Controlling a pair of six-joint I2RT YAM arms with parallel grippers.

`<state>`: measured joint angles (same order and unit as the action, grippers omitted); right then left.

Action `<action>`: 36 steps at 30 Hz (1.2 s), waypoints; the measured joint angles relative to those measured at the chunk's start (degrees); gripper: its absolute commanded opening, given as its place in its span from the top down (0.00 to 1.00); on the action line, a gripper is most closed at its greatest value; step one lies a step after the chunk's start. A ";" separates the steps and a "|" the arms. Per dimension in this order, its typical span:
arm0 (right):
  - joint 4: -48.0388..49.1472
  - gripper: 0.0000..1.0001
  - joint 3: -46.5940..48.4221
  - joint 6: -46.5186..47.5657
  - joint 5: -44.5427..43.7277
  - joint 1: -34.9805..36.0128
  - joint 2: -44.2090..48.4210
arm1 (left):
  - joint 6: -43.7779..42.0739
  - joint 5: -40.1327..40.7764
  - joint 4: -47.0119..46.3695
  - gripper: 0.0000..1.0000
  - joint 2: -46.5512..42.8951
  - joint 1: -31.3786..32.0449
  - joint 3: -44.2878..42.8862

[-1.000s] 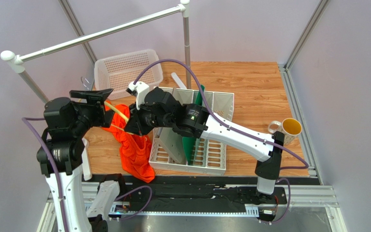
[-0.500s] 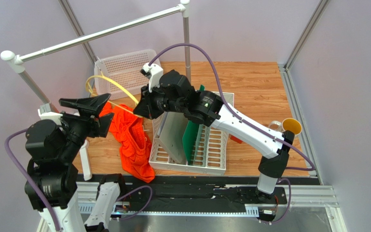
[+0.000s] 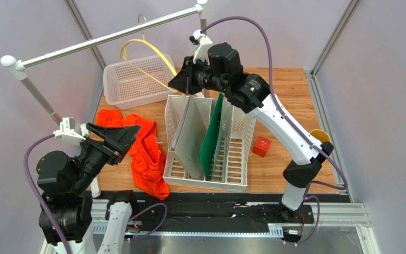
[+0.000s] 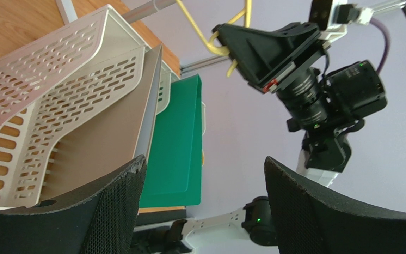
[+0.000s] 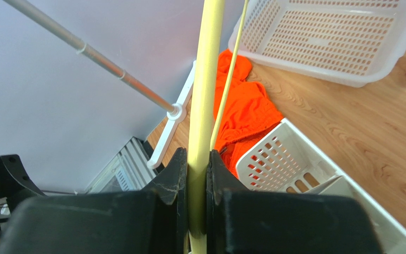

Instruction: Remove the shorts from the hanger

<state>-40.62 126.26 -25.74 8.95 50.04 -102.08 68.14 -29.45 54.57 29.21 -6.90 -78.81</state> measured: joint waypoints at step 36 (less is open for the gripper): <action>-6.32 1.00 -2.21 9.11 -8.66 -6.73 7.61 | -11.26 -5.90 -1.57 0.15 4.09 0.00 -0.35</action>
<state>-46.94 124.05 -16.62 0.30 43.31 -94.48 56.88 -35.35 52.99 33.30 -6.90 -79.15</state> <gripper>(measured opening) 0.062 0.850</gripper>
